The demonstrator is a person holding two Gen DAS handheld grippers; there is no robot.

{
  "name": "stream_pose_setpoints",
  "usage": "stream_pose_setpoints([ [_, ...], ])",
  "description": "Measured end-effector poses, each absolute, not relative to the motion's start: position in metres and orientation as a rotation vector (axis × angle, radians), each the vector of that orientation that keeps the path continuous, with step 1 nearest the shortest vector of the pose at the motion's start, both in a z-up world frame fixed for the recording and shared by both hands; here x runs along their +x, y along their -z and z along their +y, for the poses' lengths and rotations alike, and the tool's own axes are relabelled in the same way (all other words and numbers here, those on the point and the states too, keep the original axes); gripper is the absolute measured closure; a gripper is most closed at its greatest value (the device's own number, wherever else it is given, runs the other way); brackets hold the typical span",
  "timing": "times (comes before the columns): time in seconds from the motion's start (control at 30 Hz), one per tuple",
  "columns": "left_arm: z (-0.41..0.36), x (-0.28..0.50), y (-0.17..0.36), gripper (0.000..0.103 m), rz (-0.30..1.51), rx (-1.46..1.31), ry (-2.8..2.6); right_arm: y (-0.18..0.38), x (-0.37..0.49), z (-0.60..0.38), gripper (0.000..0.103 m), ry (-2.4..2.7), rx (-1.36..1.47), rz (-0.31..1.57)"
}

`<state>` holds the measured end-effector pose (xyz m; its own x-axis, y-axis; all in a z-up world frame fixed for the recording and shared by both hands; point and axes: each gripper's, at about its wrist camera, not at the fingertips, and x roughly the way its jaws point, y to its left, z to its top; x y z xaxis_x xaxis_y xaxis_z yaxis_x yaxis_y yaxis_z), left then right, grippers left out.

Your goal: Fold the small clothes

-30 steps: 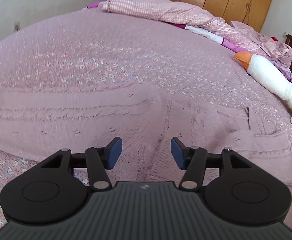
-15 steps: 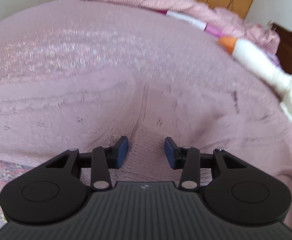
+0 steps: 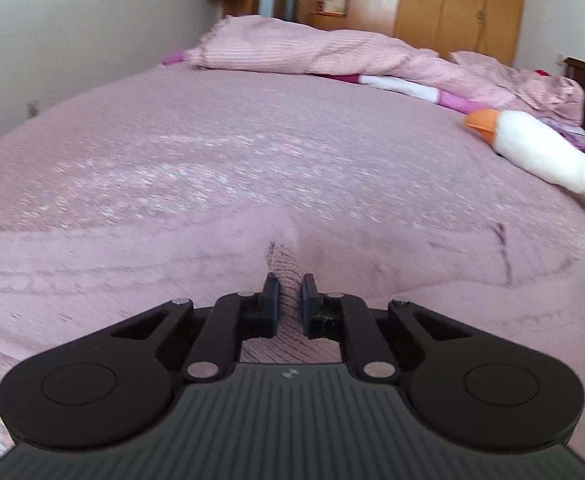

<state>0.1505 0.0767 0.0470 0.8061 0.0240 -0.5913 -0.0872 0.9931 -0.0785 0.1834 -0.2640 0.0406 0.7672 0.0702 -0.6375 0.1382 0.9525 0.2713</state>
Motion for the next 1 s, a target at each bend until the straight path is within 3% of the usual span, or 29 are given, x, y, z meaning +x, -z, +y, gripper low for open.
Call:
stream_pose_setpoints([
  [0.17, 0.083, 0.166, -0.034, 0.090, 0.717, -0.093, -0.105, -0.045, 0.175, -0.260, 0.089, 0.125, 0.195, 0.686],
  [0.27, 0.087, 0.163, -0.032, 0.089, 0.712, -0.068, -0.085, -0.042, 0.180, -0.257, 0.085, 0.095, 0.119, 0.713],
  [0.4, 0.094, 0.161, -0.049, 0.085, 0.684, -0.046, -0.029, -0.063, 0.183, -0.256, 0.063, 0.084, 0.023, 0.741],
  [0.53, 0.097, 0.175, -0.070, 0.071, 0.666, -0.055, 0.016, -0.084, 0.194, -0.252, 0.055, 0.038, 0.010, 0.674],
  [0.73, 0.094, 0.231, -0.079, 0.069, 0.742, -0.172, 0.171, -0.080, 0.253, -0.234, 0.054, -0.076, 0.028, 0.711],
  [1.0, 0.068, 0.310, -0.054, 0.069, 0.869, -0.107, 0.296, -0.068, 0.321, -0.213, 0.054, -0.124, 0.066, 0.756],
])
